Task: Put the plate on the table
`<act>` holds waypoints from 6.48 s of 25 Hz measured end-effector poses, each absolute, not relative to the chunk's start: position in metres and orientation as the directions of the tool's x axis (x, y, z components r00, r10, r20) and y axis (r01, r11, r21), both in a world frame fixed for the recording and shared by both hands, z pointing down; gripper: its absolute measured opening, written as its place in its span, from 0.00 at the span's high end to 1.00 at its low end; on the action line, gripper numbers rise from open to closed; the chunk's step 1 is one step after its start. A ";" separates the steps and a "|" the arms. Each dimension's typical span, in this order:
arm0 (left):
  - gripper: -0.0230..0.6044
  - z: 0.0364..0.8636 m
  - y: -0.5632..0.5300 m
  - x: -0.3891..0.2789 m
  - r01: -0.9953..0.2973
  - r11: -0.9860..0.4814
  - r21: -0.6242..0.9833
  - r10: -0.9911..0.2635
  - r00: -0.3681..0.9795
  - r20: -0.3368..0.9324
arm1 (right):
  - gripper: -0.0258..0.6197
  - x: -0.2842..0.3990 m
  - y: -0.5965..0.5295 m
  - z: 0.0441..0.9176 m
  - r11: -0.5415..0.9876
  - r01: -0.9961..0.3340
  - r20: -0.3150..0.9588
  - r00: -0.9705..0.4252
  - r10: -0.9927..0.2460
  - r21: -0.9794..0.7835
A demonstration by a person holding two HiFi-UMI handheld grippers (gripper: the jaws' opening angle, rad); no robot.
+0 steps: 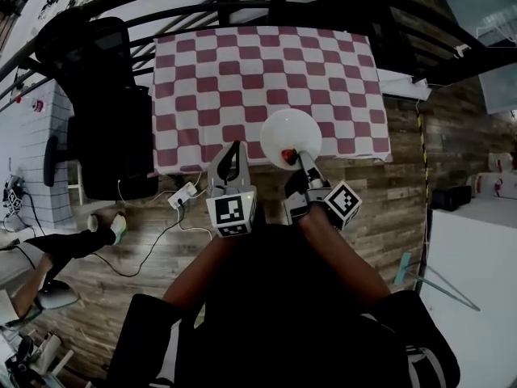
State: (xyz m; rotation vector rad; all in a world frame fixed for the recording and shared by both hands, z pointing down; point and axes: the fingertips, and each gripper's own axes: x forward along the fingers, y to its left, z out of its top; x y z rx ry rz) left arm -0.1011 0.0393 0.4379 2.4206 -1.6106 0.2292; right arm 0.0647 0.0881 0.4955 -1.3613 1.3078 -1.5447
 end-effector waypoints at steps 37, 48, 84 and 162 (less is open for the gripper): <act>0.95 0.437 -0.007 -0.143 -0.943 -0.319 0.097 -0.918 0.333 0.214 | 0.93 0.028 0.003 0.518 -0.219 -0.129 0.247 -0.279 -0.928 -0.967; 0.95 0.457 -0.060 -0.103 -0.931 -0.354 0.088 -0.892 0.364 0.269 | 0.93 0.055 -0.061 0.560 -0.207 -0.152 0.243 -0.290 -0.926 -0.967; 0.95 0.502 -0.167 -0.066 -0.945 -0.322 0.060 -0.860 0.318 0.398 | 0.93 0.101 -0.166 0.725 -0.220 -0.230 0.302 -0.435 -0.848 -0.948; 0.95 0.498 -0.154 -0.067 -0.959 -0.272 0.076 -0.895 0.281 0.347 | 0.67 0.106 -0.162 0.759 -0.564 -0.402 0.690 -0.486 -0.536 -0.721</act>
